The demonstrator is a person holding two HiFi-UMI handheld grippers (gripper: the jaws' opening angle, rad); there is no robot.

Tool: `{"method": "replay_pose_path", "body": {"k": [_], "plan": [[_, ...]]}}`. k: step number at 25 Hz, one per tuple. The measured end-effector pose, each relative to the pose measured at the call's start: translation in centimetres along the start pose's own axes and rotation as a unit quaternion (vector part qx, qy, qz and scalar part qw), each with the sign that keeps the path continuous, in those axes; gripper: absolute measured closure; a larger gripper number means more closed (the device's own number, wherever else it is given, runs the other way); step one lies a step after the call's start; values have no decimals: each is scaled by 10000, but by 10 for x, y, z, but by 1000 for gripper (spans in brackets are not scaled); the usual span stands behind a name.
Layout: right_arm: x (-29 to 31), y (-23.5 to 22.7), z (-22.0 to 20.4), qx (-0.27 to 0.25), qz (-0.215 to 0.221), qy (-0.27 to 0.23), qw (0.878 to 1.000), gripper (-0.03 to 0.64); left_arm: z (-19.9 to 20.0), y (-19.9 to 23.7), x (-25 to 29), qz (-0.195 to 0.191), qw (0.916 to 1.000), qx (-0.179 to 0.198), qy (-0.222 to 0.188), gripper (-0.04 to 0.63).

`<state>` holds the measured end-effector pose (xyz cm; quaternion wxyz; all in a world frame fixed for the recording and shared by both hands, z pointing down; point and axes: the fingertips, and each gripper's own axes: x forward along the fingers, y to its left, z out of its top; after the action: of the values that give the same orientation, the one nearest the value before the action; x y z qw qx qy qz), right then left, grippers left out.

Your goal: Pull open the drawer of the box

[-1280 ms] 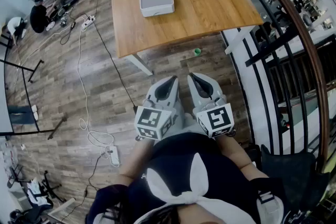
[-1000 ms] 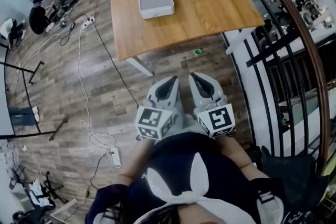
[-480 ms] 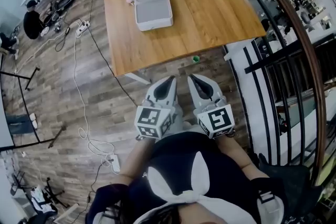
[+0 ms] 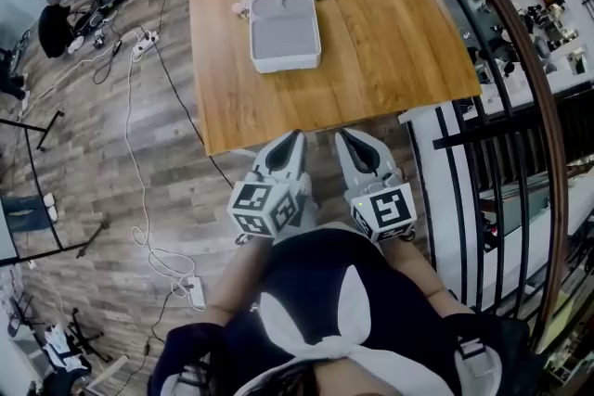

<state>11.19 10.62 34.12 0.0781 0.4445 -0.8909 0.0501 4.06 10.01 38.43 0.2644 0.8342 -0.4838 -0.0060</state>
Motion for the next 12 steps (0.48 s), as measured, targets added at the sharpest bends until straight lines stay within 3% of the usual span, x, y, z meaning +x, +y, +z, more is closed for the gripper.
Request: {"method": "replay_pose_path", "body": {"k": [3,12], "plan": [[26,-4,0,-43,-8,50,10000,618,8,26,14,-34,9988,-471,-119,575],[72,-14,1,-81,-219,142,9996,620,13,70,51,-296,9915,-1266,-63,575]]}}
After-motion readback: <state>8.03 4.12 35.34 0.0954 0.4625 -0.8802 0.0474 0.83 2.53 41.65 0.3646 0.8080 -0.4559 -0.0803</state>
